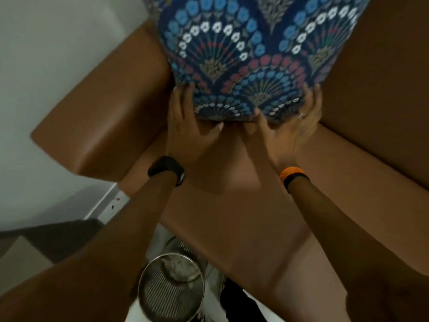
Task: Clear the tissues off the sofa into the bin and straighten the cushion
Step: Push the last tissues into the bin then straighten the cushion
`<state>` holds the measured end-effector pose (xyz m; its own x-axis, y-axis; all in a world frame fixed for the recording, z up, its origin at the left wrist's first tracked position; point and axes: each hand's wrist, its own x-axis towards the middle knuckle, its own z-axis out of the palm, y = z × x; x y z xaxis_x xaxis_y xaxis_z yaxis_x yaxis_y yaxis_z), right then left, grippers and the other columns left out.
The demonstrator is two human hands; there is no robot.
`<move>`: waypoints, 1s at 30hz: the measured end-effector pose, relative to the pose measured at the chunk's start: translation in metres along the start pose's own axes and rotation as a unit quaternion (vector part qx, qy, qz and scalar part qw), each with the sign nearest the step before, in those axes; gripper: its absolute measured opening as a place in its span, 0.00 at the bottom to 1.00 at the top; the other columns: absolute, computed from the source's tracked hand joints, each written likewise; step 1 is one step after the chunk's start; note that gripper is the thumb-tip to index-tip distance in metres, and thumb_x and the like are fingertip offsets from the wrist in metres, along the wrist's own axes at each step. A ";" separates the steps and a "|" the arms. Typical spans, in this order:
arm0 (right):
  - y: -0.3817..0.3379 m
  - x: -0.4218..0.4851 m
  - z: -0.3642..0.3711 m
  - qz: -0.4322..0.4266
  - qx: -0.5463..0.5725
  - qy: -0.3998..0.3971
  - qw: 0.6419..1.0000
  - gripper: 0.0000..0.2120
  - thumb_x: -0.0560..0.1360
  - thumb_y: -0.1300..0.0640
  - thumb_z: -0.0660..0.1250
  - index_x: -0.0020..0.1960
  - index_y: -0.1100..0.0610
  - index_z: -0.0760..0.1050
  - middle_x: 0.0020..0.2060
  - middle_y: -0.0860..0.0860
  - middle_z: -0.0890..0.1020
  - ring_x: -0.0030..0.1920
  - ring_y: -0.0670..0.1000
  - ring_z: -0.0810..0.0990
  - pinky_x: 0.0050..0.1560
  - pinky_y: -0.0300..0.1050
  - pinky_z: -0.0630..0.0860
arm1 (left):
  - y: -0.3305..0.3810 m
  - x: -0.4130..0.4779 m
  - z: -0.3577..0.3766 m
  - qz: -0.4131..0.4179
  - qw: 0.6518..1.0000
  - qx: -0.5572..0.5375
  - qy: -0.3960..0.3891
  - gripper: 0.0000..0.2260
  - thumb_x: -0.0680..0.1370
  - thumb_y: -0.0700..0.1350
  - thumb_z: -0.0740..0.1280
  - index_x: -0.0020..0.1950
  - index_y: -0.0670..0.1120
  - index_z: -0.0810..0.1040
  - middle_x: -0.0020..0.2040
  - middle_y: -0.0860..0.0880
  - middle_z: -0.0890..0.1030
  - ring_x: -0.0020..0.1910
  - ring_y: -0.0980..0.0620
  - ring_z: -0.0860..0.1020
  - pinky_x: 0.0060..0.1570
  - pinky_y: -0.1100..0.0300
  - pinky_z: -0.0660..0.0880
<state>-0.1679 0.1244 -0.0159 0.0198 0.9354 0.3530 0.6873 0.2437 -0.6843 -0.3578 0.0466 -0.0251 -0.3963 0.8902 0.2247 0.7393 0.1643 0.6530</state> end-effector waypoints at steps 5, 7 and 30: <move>0.033 0.085 -0.007 0.132 0.174 -0.123 0.968 0.59 0.62 0.37 0.81 0.79 0.58 0.53 0.76 0.56 0.67 0.76 0.56 0.67 0.76 0.57 0.68 | 0.014 0.059 0.010 -0.131 0.964 -0.231 0.033 0.54 0.70 0.50 0.81 0.81 0.44 0.45 0.80 0.41 0.51 0.78 0.48 0.61 0.77 0.46 0.67; 0.037 0.102 -0.011 0.145 0.184 -0.192 0.953 0.58 0.58 0.35 0.83 0.77 0.58 0.59 0.73 0.54 0.72 0.73 0.55 0.71 0.73 0.56 0.73 | 0.017 0.068 0.013 -0.117 0.959 -0.259 0.014 0.56 0.70 0.47 0.82 0.81 0.44 0.43 0.81 0.43 0.55 0.80 0.47 0.61 0.77 0.43 0.68; 0.153 -0.003 -0.148 0.262 0.151 -0.107 0.947 0.50 0.71 0.53 0.80 0.80 0.57 0.50 0.76 0.60 0.64 0.74 0.60 0.67 0.76 0.56 0.67 | 0.126 0.019 0.107 -0.109 0.972 -0.166 -0.128 0.57 0.69 0.57 0.80 0.82 0.51 0.41 0.83 0.40 0.48 0.81 0.36 0.53 0.76 0.32 0.62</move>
<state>0.0447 0.1208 -0.0276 0.1310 0.9709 -0.2003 0.3843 -0.2360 -0.8926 -0.2136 0.1298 -0.0158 -0.3430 0.9335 -0.1045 0.4210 0.2522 0.8713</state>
